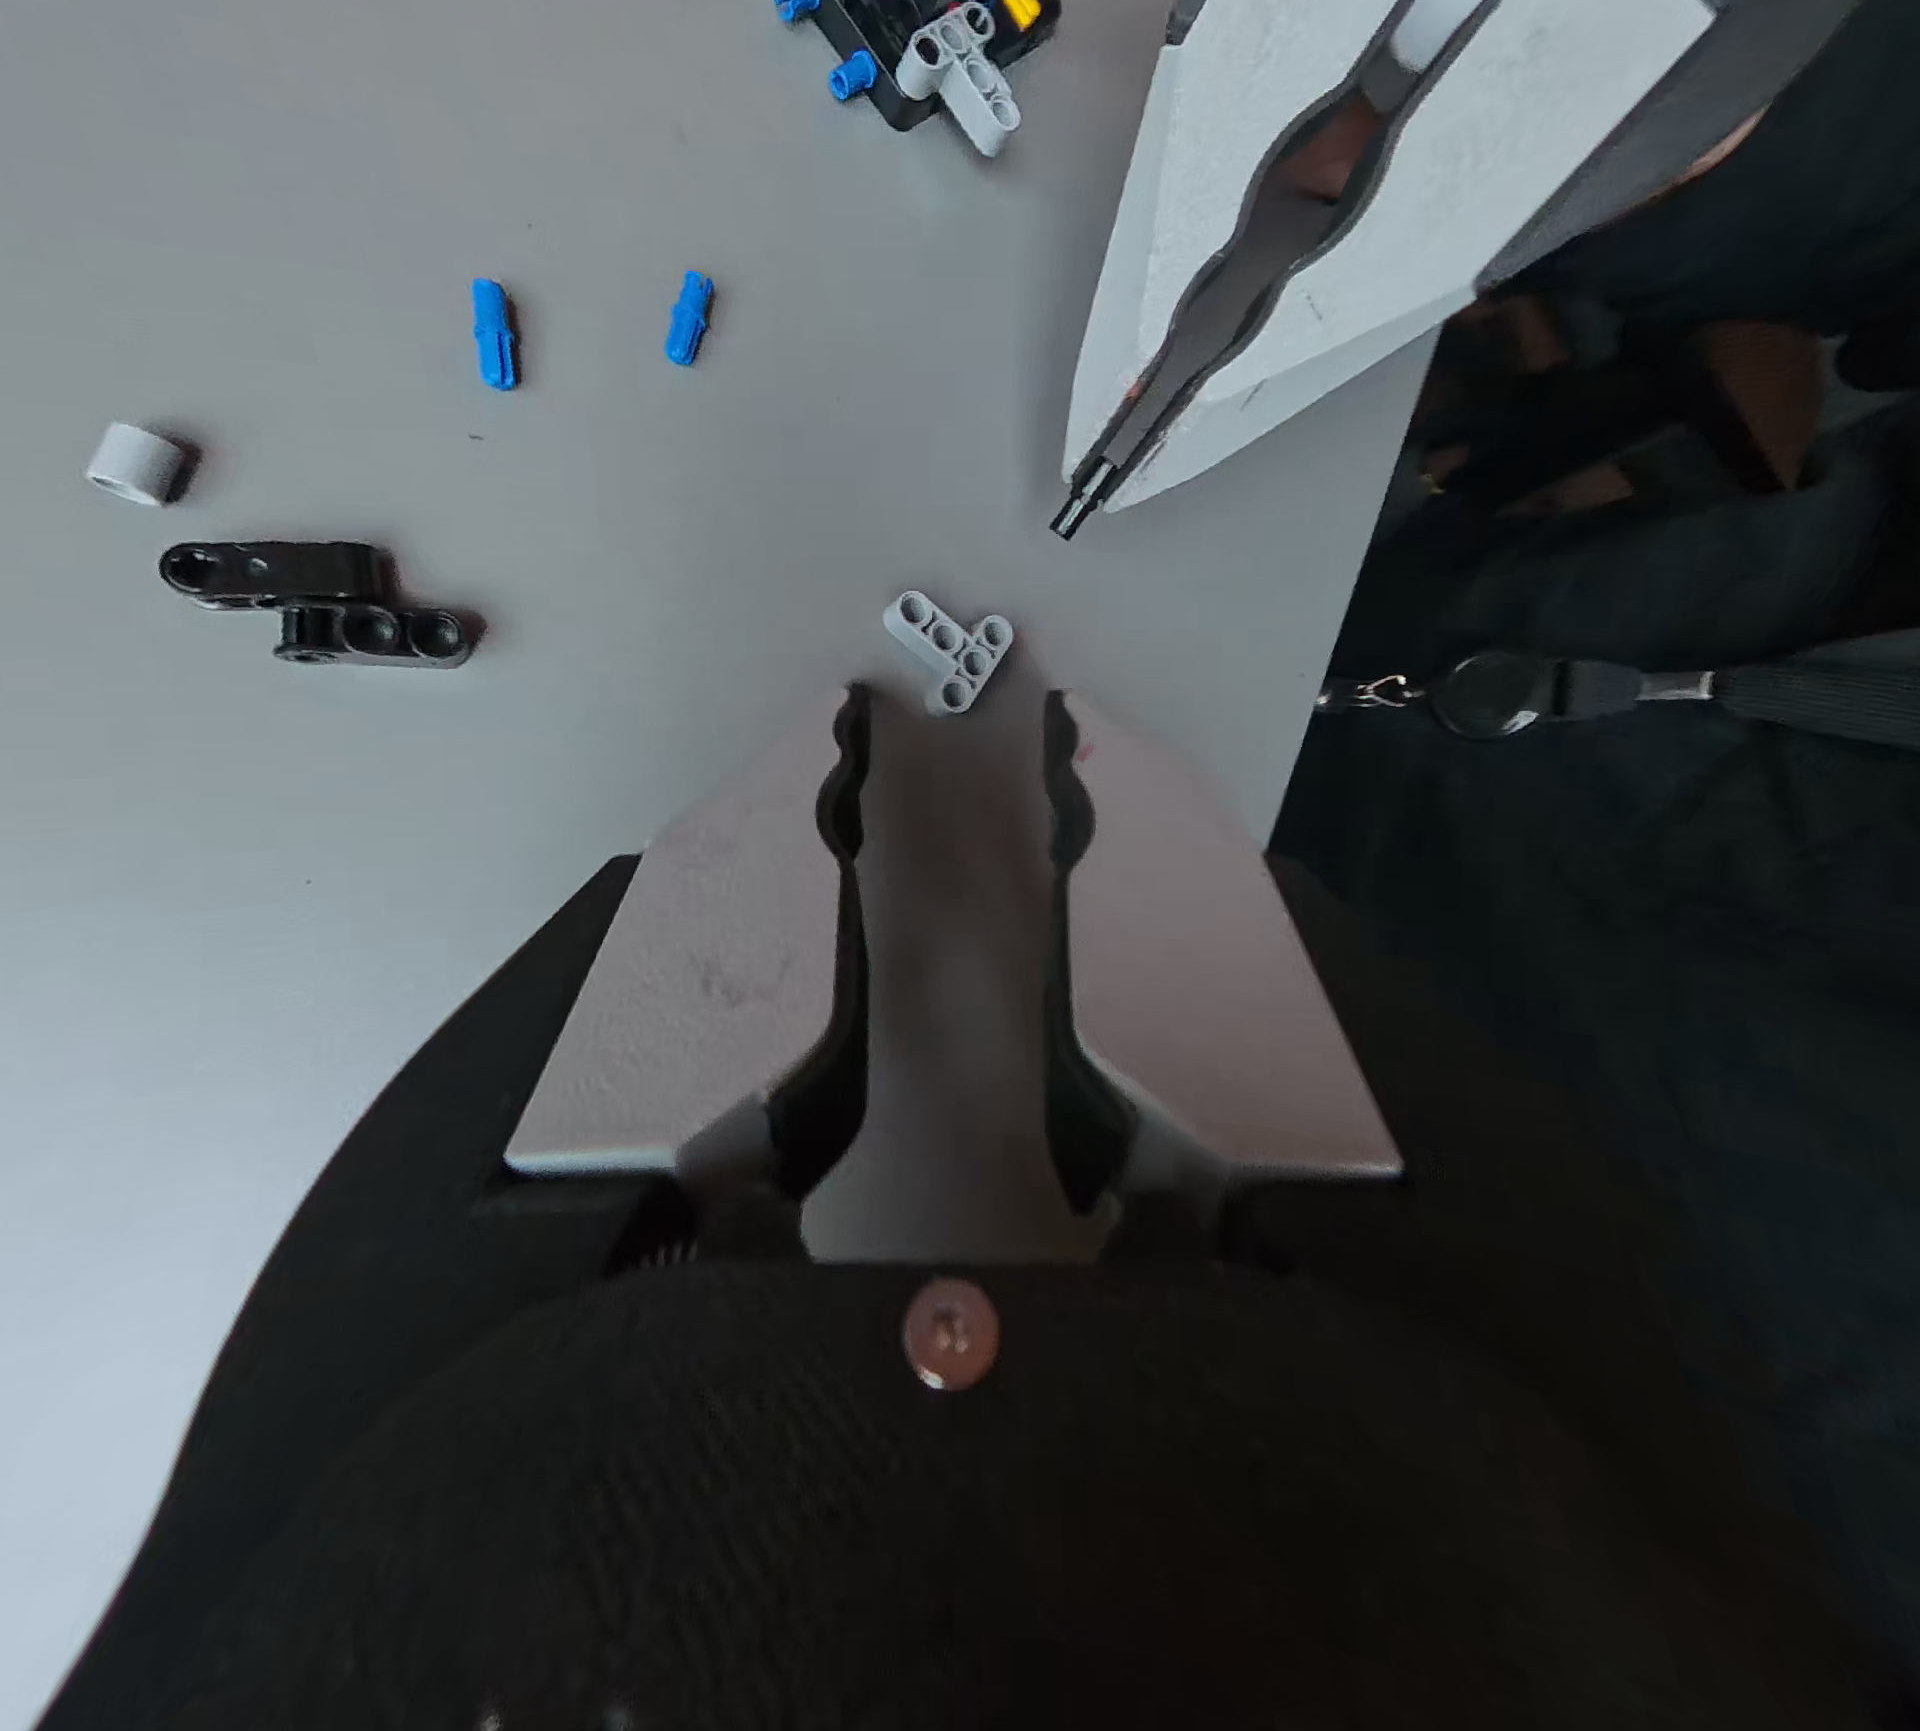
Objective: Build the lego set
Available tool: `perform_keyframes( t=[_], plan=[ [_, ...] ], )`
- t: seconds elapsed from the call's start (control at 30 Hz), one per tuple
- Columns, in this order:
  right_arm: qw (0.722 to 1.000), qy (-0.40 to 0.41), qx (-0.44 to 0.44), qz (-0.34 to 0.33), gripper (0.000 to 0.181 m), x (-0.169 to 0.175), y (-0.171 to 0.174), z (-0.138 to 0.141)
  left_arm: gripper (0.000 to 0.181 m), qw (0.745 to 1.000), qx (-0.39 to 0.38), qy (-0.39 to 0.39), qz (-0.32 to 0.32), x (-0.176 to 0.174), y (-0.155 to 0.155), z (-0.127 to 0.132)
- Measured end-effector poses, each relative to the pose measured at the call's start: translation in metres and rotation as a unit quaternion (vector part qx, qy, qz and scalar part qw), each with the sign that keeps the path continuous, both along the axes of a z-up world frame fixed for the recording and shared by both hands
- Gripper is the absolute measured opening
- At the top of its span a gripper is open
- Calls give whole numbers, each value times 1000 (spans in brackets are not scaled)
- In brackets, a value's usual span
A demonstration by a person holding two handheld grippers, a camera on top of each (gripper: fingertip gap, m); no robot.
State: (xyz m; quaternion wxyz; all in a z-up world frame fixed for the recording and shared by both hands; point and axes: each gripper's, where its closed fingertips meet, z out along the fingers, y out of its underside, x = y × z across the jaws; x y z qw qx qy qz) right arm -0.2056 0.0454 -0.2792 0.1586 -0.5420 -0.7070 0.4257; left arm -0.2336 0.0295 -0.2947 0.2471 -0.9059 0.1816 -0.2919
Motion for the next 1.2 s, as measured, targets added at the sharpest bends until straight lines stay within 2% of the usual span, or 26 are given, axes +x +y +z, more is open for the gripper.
perform_keyframes(
  t=[0.07,0.27,0.57,0.63,0.7,0.73,0.8,0.83,0.9,0.97,1.03,1.1,1.2],
  plan=[
    [1000,-3,-8,-1,1,0,-1,0,29,1000,-2,7,-7,1,0,-1],
    [1000,-6,-4,-12,1,3,7,0,27,998,-29,-51,-37,31,-13,2],
    [1000,-2,-19,-24,1,13,16,3,27,996,-2,-68,-51,48,-9,9],
    [999,2,-28,-26,1,16,18,5,26,998,32,-42,-42,40,-4,14],
    [999,5,-43,-25,1,18,19,8,33,995,85,13,-40,28,2,17],
    [998,7,-50,-24,1,19,19,9,32,992,112,46,-28,21,7,19],
    [998,14,-64,-21,1,19,19,14,14,982,165,96,-14,12,17,23],
    [997,19,-67,-20,1,19,18,17,10,973,189,132,10,4,25,24],
    [997,28,-69,-17,1,19,18,20,11,955,232,182,19,-2,30,25],
    [997,34,-70,-14,1,20,18,24,0,943,272,194,1,5,30,29],
    [997,31,-77,-7,1,21,16,25,0,936,293,196,-18,13,30,30],
    [996,24,-80,-7,0,21,16,26,23,940,291,179,-31,22,30,29],
    [996,25,-86,-10,1,21,17,32,18,932,298,202,-45,24,32,29]
  ],
)
